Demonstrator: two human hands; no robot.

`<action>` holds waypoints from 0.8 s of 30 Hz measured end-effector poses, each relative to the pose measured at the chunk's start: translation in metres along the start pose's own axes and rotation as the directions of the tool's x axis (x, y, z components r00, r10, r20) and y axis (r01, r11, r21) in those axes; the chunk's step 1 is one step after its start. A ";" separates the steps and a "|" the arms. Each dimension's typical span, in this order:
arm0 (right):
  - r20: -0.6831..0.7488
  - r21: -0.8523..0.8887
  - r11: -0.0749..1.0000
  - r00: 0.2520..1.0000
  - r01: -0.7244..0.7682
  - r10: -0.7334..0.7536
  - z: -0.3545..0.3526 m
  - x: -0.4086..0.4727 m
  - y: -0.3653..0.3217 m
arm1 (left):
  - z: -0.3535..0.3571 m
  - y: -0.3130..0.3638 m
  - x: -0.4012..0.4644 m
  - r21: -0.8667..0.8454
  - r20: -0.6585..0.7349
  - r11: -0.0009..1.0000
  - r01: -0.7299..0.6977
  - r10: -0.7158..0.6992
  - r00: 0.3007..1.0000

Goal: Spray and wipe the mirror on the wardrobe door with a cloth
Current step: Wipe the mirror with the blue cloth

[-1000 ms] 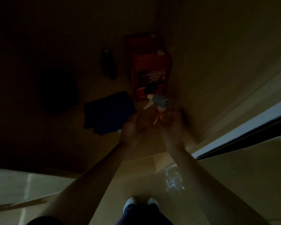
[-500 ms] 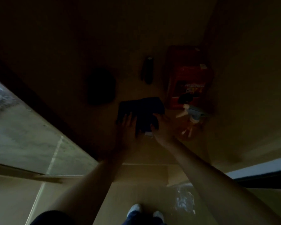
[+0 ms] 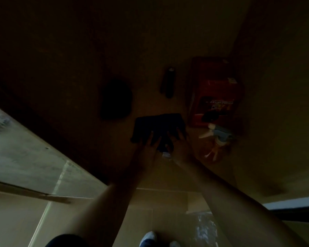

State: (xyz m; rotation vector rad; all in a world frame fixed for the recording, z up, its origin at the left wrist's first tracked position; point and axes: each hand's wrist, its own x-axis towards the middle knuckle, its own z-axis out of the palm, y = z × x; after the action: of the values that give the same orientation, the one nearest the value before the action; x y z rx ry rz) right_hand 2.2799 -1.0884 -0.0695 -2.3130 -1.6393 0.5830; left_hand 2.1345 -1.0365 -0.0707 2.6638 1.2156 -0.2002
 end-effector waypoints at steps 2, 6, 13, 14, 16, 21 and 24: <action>-0.023 -0.036 0.999 1.000 0.007 -0.007 0.000 -0.002 0.001 | -0.007 0.003 -0.006 -0.008 0.022 1.000 -0.012 0.012 1.000; -0.029 -0.054 0.999 1.000 0.001 -0.002 0.006 -0.015 0.000 | -0.022 0.014 -0.027 0.081 -0.192 0.994 -0.073 0.088 0.977; -0.048 -0.028 0.999 0.998 -0.041 0.040 0.013 -0.055 -0.011 | 0.012 0.008 -0.046 0.213 0.099 0.975 -0.060 0.039 0.994; -0.046 -0.012 0.999 0.998 -0.051 0.051 0.015 -0.061 -0.012 | 0.014 0.007 -0.051 0.230 0.110 0.971 -0.063 0.038 0.993; -0.054 0.020 0.998 0.996 -0.066 0.067 0.018 -0.074 -0.014 | 0.014 0.008 -0.063 0.211 0.133 0.973 -0.088 0.060 0.989; -0.049 0.015 0.997 0.996 -0.073 0.074 0.025 -0.109 -0.018 | 0.030 0.009 -0.093 0.186 0.103 0.975 -0.121 0.103 0.989; -0.065 -0.005 0.999 0.997 -0.042 0.041 0.025 -0.128 -0.019 | 0.029 0.020 -0.115 0.189 0.083 0.974 -0.127 0.113 0.990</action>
State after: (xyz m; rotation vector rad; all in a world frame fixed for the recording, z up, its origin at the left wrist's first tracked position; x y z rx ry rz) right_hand 2.2159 -1.2031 -0.0615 -2.3503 -1.5700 0.5063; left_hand 2.0734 -1.1403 -0.0723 2.8572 1.0587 -0.4110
